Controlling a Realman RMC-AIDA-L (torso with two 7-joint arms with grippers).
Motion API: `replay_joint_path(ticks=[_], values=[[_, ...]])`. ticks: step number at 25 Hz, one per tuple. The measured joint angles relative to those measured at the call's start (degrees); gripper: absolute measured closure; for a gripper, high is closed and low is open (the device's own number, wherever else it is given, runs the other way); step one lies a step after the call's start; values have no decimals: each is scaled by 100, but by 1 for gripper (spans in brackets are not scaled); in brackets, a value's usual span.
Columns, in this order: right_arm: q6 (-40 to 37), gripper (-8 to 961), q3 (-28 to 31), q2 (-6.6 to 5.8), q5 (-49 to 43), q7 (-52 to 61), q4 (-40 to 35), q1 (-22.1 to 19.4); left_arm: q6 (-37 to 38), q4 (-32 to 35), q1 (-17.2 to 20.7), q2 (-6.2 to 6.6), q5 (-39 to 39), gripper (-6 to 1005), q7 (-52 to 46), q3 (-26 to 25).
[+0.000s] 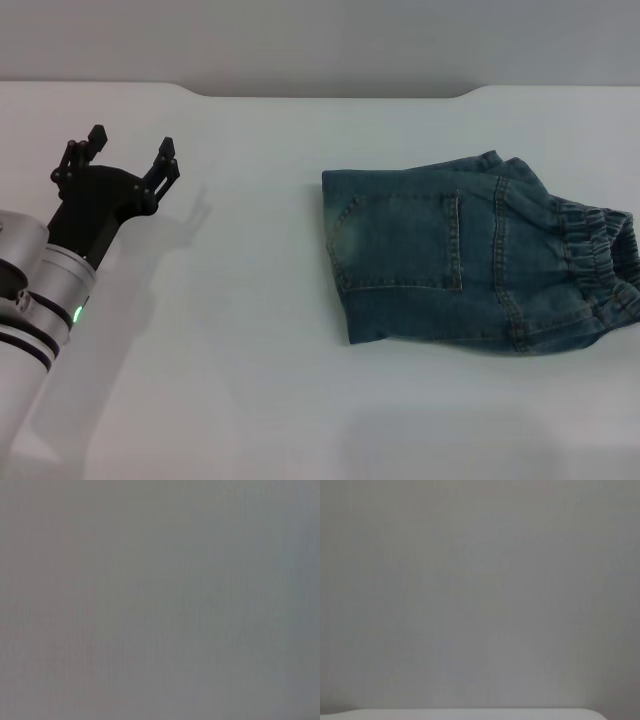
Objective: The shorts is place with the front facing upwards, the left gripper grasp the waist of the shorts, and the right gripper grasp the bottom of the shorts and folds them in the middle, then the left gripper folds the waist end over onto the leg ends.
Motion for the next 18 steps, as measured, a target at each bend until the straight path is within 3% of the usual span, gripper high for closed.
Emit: replay_joint_path(ticks=[3, 5, 18], values=[[2, 351, -47, 0, -4, -1, -66, 72, 48, 54, 1, 5, 19, 226, 25, 39], [4, 331, -56, 0, -33, -3, -181, 179, 64, 56, 0, 6, 38, 190, 33, 42], [147, 331, -65, 0, -64, -13, -245, 240, 182, 75, -7, 7, 44, 153, 17, 64]])
